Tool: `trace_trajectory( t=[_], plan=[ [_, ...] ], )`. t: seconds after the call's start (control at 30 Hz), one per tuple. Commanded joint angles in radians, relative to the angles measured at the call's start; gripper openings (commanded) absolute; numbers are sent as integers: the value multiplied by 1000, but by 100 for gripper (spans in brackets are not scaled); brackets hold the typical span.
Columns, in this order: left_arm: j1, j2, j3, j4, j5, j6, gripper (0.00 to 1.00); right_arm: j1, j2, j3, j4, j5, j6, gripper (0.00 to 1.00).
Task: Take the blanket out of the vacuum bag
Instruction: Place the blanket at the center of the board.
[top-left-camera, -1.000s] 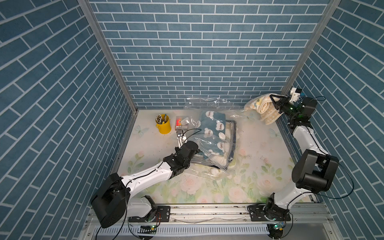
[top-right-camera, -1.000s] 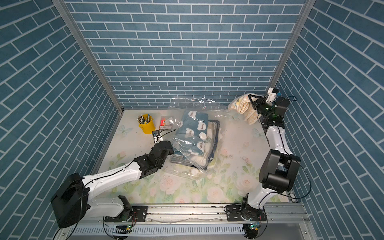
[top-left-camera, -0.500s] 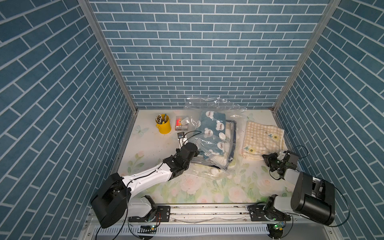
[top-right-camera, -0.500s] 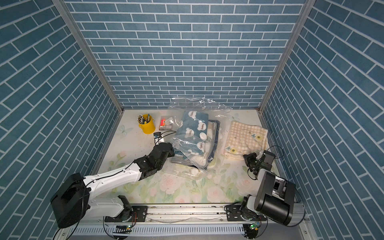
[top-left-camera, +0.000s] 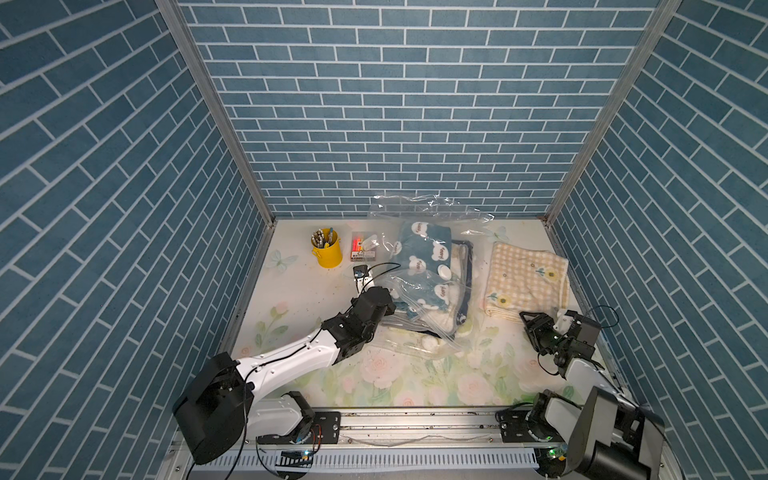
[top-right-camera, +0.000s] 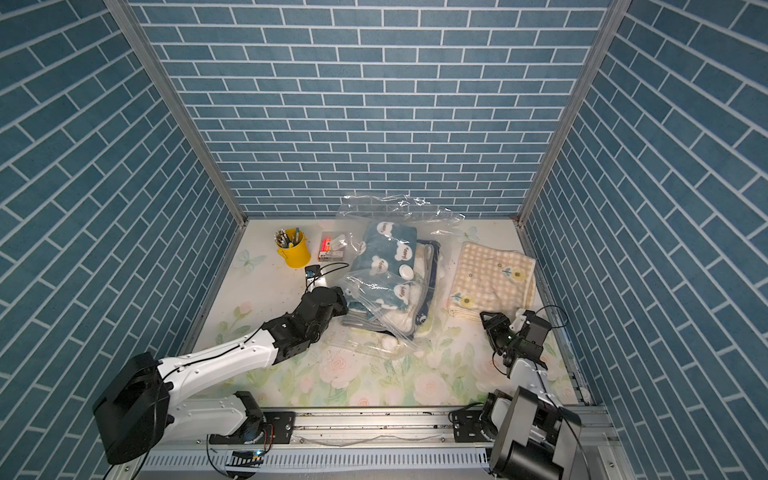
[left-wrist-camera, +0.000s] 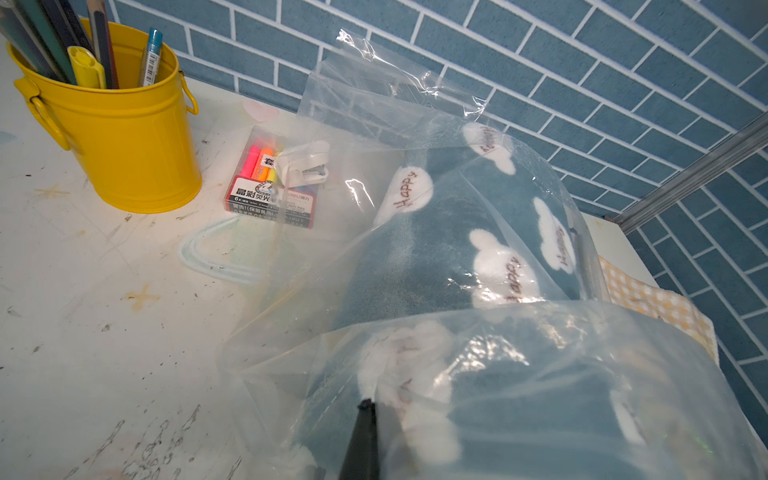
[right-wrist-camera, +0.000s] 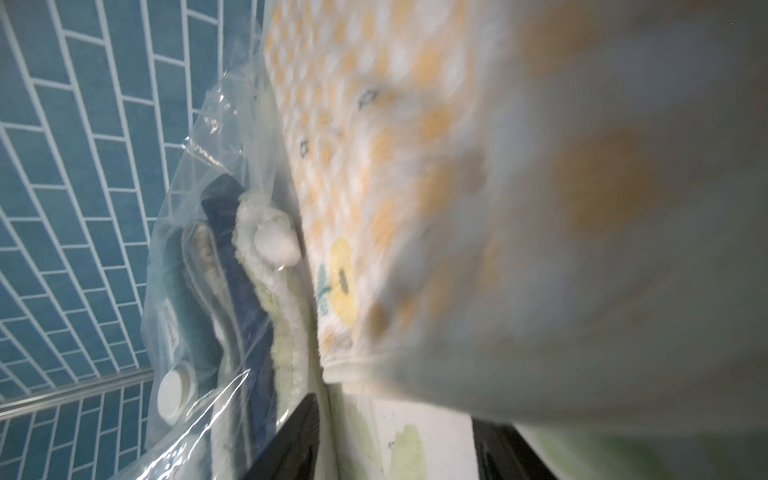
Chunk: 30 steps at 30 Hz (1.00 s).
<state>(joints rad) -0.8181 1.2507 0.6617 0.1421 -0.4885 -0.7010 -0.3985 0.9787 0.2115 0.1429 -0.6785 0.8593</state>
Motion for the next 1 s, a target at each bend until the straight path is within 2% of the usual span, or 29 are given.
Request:
trace_trajectory(
  t=[0.0, 0.07, 0.13, 0.2, 0.27, 0.33, 0.4, 0.47, 0.63, 0.67, 0.7, 0.77, 0.87, 0.97],
  plan=[
    [-20, -22, -24, 33, -3, 29, 0, 36, -153, 35, -119, -37, 21, 56],
    [-25, -9, -24, 37, 7, 36, 0, 63, -200, 105, -182, 53, 1, 53],
    [-26, 9, -15, 34, 19, 41, 0, 86, -165, 169, -181, 124, -28, 46],
    [-31, 22, -13, 45, 29, 53, 0, 91, -53, 231, -114, 166, -46, 27],
    [-33, 32, -13, 56, 31, 56, 0, 104, 117, 325, -65, 287, -108, 0],
    [-33, 35, -13, 56, 35, 57, 0, 112, 295, 451, -96, 382, -174, 0],
    [-35, 31, -21, 58, 45, 61, 0, 149, 431, 580, -116, 423, -255, 0],
    [-37, 22, -35, 61, 54, 66, 0, 206, 560, 700, -168, 581, -315, 0],
    [-39, 17, -25, 35, 57, 84, 0, 212, 837, 901, -231, 596, -362, 0],
    [-39, 16, -16, 25, 55, 90, 0, 220, 873, 931, -235, 623, -370, 8],
    [-39, 15, -9, 17, 54, 94, 0, 228, 909, 957, -246, 629, -375, 10],
    [-39, 9, 7, -1, 50, 104, 0, 247, 981, 1022, -287, 626, -398, 6],
    [-39, -1, 26, -20, 41, 108, 0, 279, 1059, 1086, -336, 625, -424, 6],
    [-39, -2, 43, -29, 47, 117, 0, 309, 1127, 1162, -394, 565, -462, 7]
  ],
)
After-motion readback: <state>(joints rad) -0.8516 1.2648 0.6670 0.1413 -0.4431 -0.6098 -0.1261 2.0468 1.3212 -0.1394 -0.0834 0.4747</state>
